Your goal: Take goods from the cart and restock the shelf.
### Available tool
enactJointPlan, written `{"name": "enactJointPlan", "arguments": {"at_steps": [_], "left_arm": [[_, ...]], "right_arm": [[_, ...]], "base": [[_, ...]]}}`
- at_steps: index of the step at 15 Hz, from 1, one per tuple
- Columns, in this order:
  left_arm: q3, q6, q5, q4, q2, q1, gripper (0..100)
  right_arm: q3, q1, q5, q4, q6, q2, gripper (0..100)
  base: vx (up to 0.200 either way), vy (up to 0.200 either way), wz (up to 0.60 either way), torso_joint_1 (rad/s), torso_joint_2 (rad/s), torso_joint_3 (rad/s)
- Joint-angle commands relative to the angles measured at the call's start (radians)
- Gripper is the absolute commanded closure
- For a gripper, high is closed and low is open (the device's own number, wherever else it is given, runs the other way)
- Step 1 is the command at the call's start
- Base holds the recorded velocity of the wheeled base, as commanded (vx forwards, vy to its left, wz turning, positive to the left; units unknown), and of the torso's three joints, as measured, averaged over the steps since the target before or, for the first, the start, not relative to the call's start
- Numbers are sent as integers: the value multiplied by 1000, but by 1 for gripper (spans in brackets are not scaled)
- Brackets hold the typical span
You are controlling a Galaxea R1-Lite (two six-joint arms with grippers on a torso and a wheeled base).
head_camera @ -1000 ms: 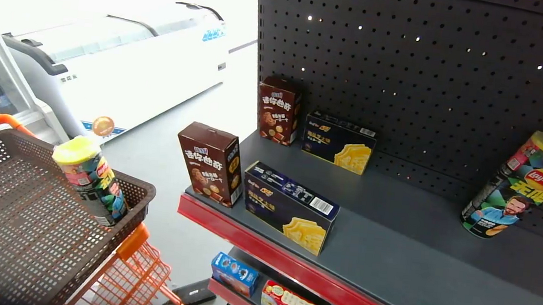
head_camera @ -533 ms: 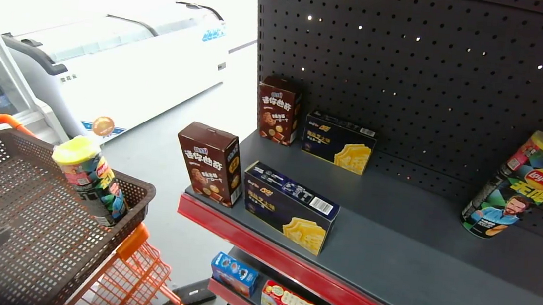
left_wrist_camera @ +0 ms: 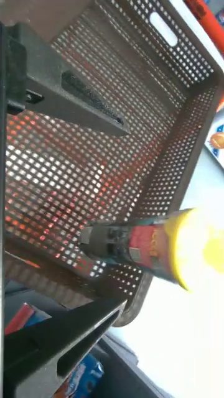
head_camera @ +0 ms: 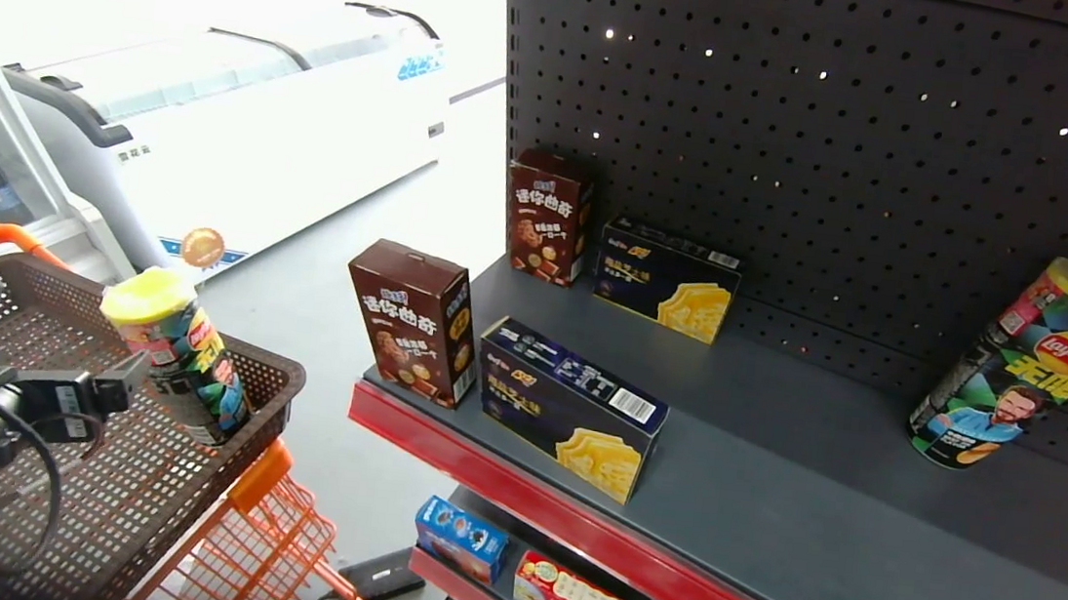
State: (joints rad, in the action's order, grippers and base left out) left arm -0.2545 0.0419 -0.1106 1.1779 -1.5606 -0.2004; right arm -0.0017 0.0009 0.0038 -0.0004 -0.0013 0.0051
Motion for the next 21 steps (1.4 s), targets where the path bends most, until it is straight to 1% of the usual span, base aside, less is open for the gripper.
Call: {"name": "enactJointPlan", "arguments": {"at_steps": [1, 2, 3, 4, 5, 6, 7, 9, 13, 14, 15, 16, 18, 19, 21], "left_arm": [[32, -8, 151, 315, -311, 12, 0], [26, 3, 226, 387, -358, 4, 0], [12, 26, 241, 393, -392, -7, 0], [-9, 53, 241, 393, -423, -14, 0], [-17, 61, 241, 393, -434, -19, 0], [-60, 76, 241, 393, -460, -47, 0], [-106, 99, 239, 393, -484, -57, 0], [-154, 118, 239, 393, -515, -71, 0], [-252, 115, 241, 393, -598, -70, 0], [-298, 115, 243, 393, -630, -70, 0], [-305, 115, 243, 393, -636, -68, 0], [-341, 113, 244, 393, -664, -66, 0], [-387, 110, 244, 393, -702, -50, 0], [-396, 110, 244, 393, -711, -45, 100], [-416, 118, 246, 393, -708, -43, 100]], "right_arm": [[0, 1, 1, 0, 0, 1, 0], [0, 1, 1, 0, 0, 1, 0], [0, 1, 1, 0, 0, 1, 0], [0, 1, 1, -1, 0, 1, 0], [0, 1, 1, 0, 0, 1, 0], [0, 1, 1, 0, 0, 1, 0], [0, 1, 1, -1, 0, 1, 0], [0, 1, 1, 0, 0, 1, 0], [0, 1, 1, -1, 0, 1, 0], [0, 1, 1, 0, 0, 1, 0], [0, 1, 1, -1, 0, 1, 0], [0, 1, 1, -1, 0, 1, 0], [0, 1, 1, 0, 0, 1, 0], [0, 1, 1, 0, 0, 1, 0], [0, 1, 1, -1, 0, 1, 0]], "base": [[0, 0, 0, 0, 0, 0], [0, 0, 0, 0, 0, 0], [0, 0, 0, 0, 0, 0], [0, 0, 0, 0, 0, 0], [0, 0, 0, 0, 0, 0], [0, 0, 0, 0, 0, 0], [0, 0, 0, 0, 0, 0], [0, 0, 0, 0, 0, 0], [0, 0, 0, 0, 0, 0], [0, 0, 0, 0, 0, 0], [0, 0, 0, 0, 0, 0], [0, 0, 0, 0, 0, 0], [0, 0, 0, 0, 0, 0], [0, 0, 0, 0, 0, 0], [0, 0, 0, 0, 0, 0]]}}
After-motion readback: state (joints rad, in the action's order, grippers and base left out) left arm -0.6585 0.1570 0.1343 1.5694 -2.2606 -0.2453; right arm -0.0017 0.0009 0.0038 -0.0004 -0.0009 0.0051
